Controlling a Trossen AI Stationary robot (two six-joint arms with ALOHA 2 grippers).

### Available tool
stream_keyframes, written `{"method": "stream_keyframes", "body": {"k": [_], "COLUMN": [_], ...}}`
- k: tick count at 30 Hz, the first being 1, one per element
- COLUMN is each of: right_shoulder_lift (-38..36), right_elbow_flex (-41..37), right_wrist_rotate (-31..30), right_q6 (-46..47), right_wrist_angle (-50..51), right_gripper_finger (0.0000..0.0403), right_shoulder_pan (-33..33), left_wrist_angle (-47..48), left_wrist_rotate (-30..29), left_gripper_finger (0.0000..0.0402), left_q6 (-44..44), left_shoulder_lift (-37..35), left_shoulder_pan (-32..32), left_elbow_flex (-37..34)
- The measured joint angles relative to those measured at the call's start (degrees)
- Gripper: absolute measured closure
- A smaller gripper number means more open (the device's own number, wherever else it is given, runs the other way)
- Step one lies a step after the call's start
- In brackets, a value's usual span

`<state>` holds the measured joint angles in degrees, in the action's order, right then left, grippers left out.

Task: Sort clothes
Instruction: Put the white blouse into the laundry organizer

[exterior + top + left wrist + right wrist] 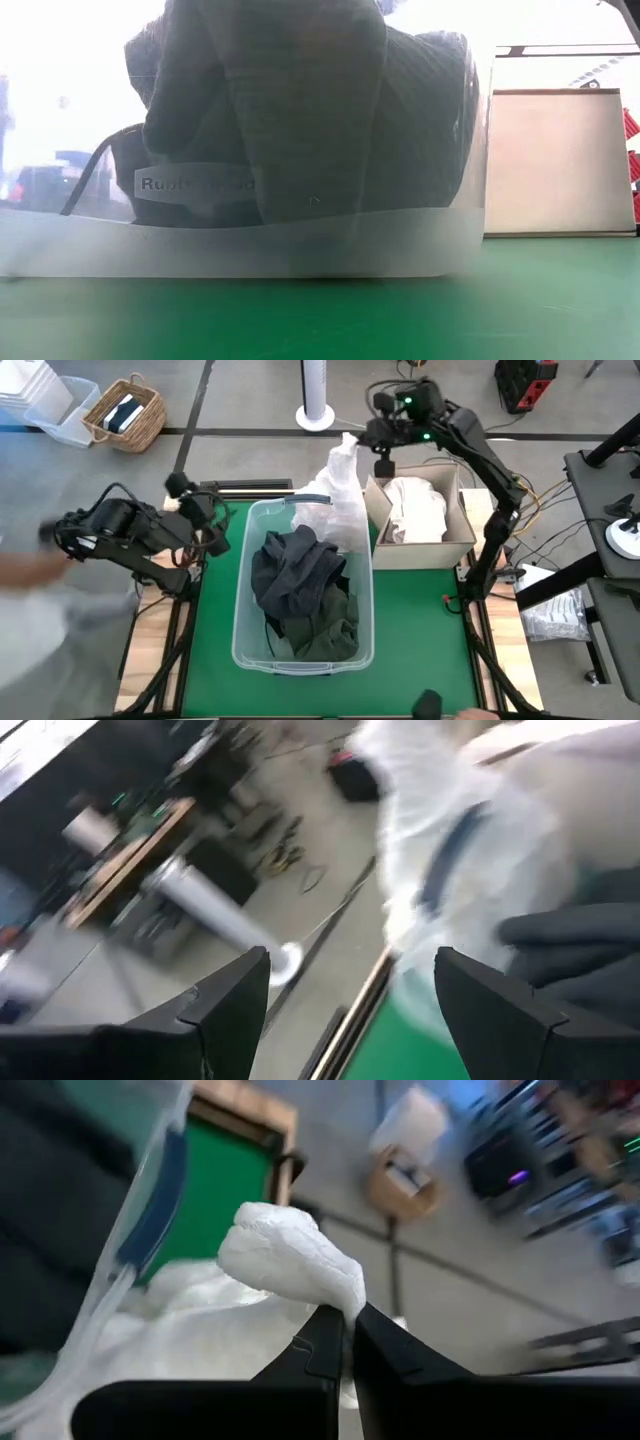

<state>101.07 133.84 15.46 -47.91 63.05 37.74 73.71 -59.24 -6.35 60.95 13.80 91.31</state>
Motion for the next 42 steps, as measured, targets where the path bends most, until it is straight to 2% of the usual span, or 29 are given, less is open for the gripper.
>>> {"method": "stream_keyframes", "body": {"k": [7, 11, 18, 26, 28, 32, 34, 42], "right_shoulder_lift": [-4.53, -6.03, -6.86, -6.77, -6.77, -6.77, -6.76, -6.73], "right_elbow_flex": [0.00, 0.00, 0.00, 0.00, 0.00, 0.00, 0.00, 0.00], "right_wrist_rotate": [0.43, 3.67, 5.65, 5.66, 5.66, 5.62, 5.62, 5.63], "right_q6": [2.87, 4.70, 8.37, 10.81, 10.89, 11.01, 11.20, 11.65], "right_wrist_angle": [-7.45, -9.10, -14.80, -17.53, -17.55, -17.61, -18.15, -18.84], "right_gripper_finger": [0.0394, 0.0394, 0.0394, 0.0394, 0.0394, 0.0394, 0.0394, 0.0394], "right_shoulder_pan": [-0.65, -1.00, -2.51, -5.11, -5.75, -7.15, -7.90, -10.46], "left_wrist_angle": [-22.28, -31.06, -38.60, -45.76, -48.16, -49.66, -50.88, -56.44], "left_wrist_rotate": [8.80, 15.24, 21.38, 31.66, 35.43, 46.74, 50.04, 51.32], "left_gripper_finger": [0.0143, 0.0143, 0.0143, 0.0143, 0.0143, 0.0143, 0.0143, 0.0143], "left_q6": [22.04, 27.98, 30.12, 29.20, 28.34, 26.32, 25.25, 27.07], "left_shoulder_lift": [1.67, 2.24, 6.16, 12.17, 13.14, 14.72, 15.90, 21.91], "left_shoulder_pan": [-0.04, -0.66, -5.98, -18.23, -21.10, -26.81, -29.04, -33.20], "left_elbow_flex": [-0.02, -0.02, 0.00, 0.00, 0.00, 0.00, 0.02, 0.02]}}
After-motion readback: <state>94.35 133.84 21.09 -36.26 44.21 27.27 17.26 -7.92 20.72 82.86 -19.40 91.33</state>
